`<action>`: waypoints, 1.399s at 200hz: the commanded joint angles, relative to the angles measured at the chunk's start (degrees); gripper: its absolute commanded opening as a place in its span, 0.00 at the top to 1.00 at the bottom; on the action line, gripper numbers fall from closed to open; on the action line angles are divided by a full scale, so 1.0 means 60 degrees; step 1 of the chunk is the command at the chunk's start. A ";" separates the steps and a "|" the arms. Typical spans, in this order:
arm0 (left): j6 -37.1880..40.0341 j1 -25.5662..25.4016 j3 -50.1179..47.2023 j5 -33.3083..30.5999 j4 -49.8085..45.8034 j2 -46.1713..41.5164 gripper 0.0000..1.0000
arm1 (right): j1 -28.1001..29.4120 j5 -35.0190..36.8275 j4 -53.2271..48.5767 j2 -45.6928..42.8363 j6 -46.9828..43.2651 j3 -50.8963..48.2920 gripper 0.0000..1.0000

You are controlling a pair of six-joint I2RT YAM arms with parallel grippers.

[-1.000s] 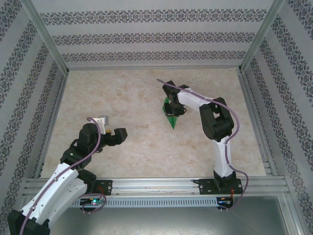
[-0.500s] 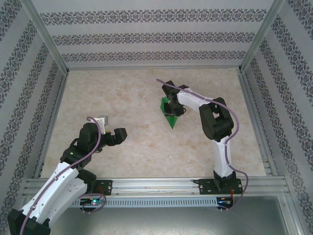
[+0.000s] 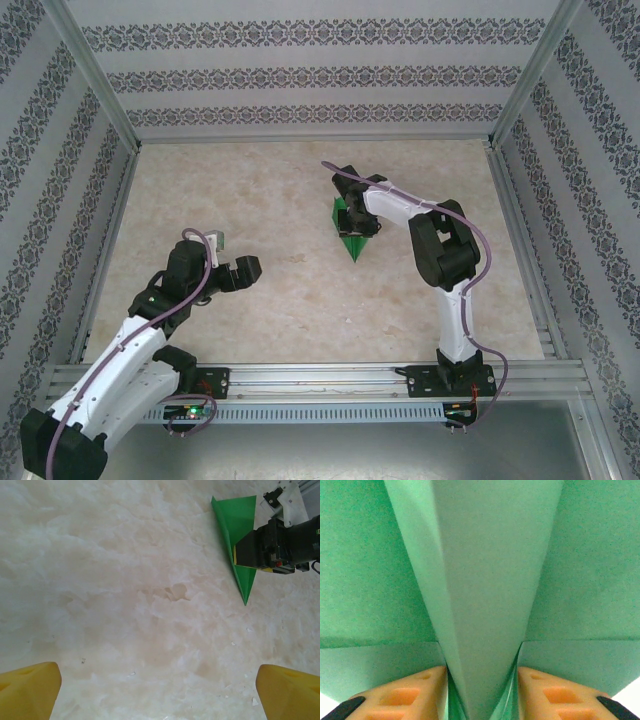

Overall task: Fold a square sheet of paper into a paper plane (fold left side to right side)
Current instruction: Place the paper plane at the center of the table.

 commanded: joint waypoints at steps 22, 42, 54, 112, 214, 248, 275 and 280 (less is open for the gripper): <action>-0.0199 0.0195 0.0307 0.0114 0.0096 -0.0012 0.00 | 0.0106 0.0310 -0.0054 -0.0553 0.0152 -0.0116 0.60; -0.0181 0.0192 0.0307 0.0095 0.0069 -0.0038 0.00 | 0.0144 0.0286 -0.0036 -0.0637 0.0167 -0.0143 0.60; -0.0126 0.0195 0.0361 0.0124 -0.0016 -0.0045 0.00 | 0.0171 0.0277 -0.0058 -0.0667 0.0142 -0.0146 0.59; -0.0159 0.0265 0.0473 -0.0164 -0.0079 -0.0329 0.00 | 0.0468 0.0903 -0.0285 -0.1668 -0.0388 -0.0492 0.50; 0.2478 0.1248 0.1160 -0.3757 -0.0226 -0.0103 0.00 | -0.0411 0.2152 0.1171 -0.7908 -0.1813 -0.4536 0.17; 0.3531 0.1540 0.0405 -0.4578 0.0945 -0.0046 0.00 | -0.1548 0.1985 0.2708 -0.9614 -0.2239 -0.6368 0.02; 0.3531 0.1956 0.0126 -0.4973 0.1207 0.0004 0.00 | -0.2752 0.1192 0.4139 -1.0231 -0.2529 -0.7733 0.02; 0.3519 0.2013 -0.0004 -0.5032 0.1374 -0.0015 0.00 | -0.2927 0.1133 0.4446 -1.0298 -0.2714 -0.7955 0.02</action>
